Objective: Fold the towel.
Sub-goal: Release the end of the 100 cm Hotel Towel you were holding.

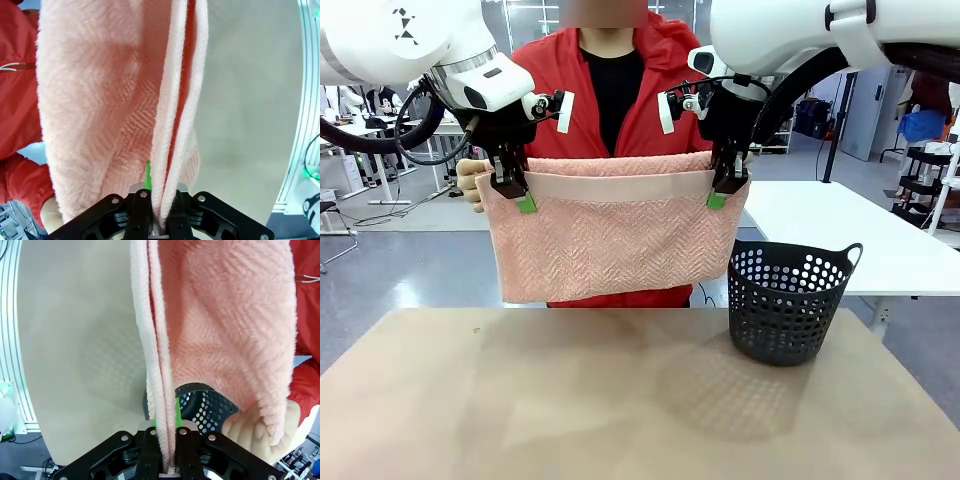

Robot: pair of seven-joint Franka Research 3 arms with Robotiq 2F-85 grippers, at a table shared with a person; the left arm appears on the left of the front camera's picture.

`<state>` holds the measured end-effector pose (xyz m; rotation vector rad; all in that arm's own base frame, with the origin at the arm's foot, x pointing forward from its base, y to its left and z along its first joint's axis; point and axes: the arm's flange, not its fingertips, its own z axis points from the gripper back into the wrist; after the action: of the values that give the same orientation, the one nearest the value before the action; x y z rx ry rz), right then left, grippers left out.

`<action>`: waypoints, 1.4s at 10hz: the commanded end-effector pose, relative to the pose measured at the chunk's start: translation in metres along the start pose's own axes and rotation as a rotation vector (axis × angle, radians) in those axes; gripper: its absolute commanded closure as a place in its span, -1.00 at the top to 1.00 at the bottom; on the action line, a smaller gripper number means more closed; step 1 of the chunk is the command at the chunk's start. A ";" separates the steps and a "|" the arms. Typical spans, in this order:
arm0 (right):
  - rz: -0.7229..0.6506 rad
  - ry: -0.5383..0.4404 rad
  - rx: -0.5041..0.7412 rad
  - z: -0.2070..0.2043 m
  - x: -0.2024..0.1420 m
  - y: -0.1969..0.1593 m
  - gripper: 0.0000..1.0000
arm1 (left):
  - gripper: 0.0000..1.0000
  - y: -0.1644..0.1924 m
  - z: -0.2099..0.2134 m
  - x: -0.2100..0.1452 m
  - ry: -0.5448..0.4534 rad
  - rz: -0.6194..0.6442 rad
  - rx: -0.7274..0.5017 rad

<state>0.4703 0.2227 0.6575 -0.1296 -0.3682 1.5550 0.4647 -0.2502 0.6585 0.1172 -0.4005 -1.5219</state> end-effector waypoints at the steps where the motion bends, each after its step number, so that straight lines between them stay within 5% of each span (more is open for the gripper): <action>1: -0.002 0.000 -0.001 0.001 -0.001 -0.001 -1.00 | -1.00 0.000 0.002 -0.001 0.003 -0.001 0.005; 14: -0.002 0.000 -0.001 0.001 -0.001 -0.001 -1.00 | -1.00 0.000 0.002 -0.001 0.003 -0.001 0.005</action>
<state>0.4700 0.2232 0.6575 -0.1298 -0.3684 1.5559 0.4643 -0.2509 0.6584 0.1173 -0.4005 -1.5234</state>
